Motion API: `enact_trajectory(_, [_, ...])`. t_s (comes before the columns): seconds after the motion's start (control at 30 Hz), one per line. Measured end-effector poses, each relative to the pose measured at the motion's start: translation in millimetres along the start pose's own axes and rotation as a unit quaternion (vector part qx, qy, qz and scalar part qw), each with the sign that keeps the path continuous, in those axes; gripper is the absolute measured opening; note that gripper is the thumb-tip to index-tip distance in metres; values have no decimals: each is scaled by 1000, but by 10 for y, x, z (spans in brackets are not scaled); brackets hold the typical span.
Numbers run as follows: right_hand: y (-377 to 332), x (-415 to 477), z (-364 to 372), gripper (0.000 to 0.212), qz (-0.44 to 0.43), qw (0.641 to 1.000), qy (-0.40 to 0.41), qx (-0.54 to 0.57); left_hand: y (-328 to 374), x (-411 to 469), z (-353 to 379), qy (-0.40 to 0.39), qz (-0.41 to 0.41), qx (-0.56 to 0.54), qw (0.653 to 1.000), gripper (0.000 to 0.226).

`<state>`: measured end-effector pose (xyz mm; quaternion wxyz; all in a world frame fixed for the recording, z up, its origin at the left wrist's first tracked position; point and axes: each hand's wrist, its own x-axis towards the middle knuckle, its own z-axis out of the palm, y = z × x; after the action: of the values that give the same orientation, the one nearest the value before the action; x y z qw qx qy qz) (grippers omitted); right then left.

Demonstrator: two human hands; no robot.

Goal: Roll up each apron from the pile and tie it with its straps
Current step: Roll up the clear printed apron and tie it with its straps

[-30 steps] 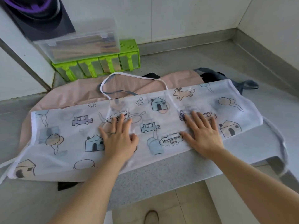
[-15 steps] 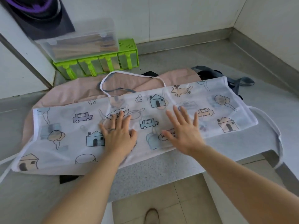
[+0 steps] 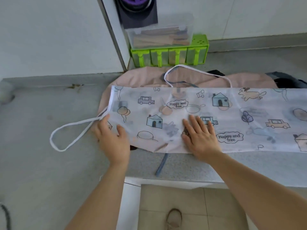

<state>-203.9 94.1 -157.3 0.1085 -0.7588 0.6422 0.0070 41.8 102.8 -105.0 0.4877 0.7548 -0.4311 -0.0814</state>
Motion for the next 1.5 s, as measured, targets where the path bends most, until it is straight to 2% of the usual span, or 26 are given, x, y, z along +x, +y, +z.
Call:
enact_trajectory(0.07, [-29,2,-10,77,-3,1000,-3,-3,-112,105,-126,24,-154,-35,987,44])
enact_trajectory(0.13, [-26,5,-23,78,-2,1000,-11,-10,-214,191,-148,-10,-207,-66,976,35])
enact_trajectory(0.2, [-27,9,-31,79,0,1000,-15,-15,-275,266,-138,-53,-222,-101,968,26])
enact_trajectory(0.27, [-27,8,-27,80,-2,1000,-14,-17,-275,336,-137,-55,-232,-117,964,6])
enact_trajectory(0.33, [-28,5,-24,81,-2,1000,-15,-13,-259,378,-154,-3,-220,-149,964,20])
enact_trajectory(0.4, [-20,9,-19,81,-1,1000,-16,-13,-291,371,-186,29,-216,-156,964,20])
enact_trajectory(0.47, [-26,13,-35,81,-3,1000,-22,-16,-359,333,-204,25,-226,-127,966,14])
enact_trajectory(0.53, [-33,11,-50,82,-3,999,-27,-17,-411,324,-209,44,-233,-48,970,28])
enact_trajectory(0.57, [-43,5,-55,82,-4,999,-29,-17,-372,307,-222,56,-199,5,978,36])
enact_trajectory(0.6, [-54,3,-61,83,-4,999,-31,-18,-293,277,-231,54,-122,38,990,41])
enact_trajectory(0.63, [-52,3,-68,83,-5,999,-30,-18,-183,227,-197,11,-21,44,999,43])
enact_trajectory(0.67, [-52,3,-72,83,-5,999,-30,-16,-64,162,-142,-78,88,42,992,46])
enact_trajectory(0.7, [-54,2,-72,83,-6,999,-32,-12,22,84,-72,-202,191,60,959,50])
enact_trajectory(0.77, [-51,4,-83,84,-3,999,-39,0,134,-88,91,-419,349,168,821,60])
enact_trajectory(0.8, [-50,7,-93,85,-3,999,-44,7,131,-141,174,-471,389,220,760,63])
enact_trajectory(0.83, [-43,12,-111,87,-5,998,-53,13,127,-157,249,-498,398,262,724,65])
enact_trajectory(0.87, [-38,16,-132,89,-9,998,-63,20,116,-145,308,-507,395,292,708,65])
enact_trajectory(1.0, [107,-55,-229,96,-76,994,-81,19,111,-62,441,-508,393,321,696,64])
enact_trajectory(1.17, [283,-200,-371,80,-110,994,-15,-22,138,-92,574,-459,425,398,671,73])
enact_trajectory(1.23, [331,-186,-355,73,-88,995,4,-53,188,-81,585,-462,419,393,676,72])
enact_trajectory(1.33, [489,-199,-419,86,-18,997,36,-71,311,11,512,-483,405,402,664,63])
enact_trajectory(1.4, [558,-284,-531,83,0,994,8,-112,410,61,380,-509,398,411,643,58])
enact_trajectory(1.5, [592,-392,-722,60,-21,977,-131,-166,558,69,143,-615,319,404,597,47])
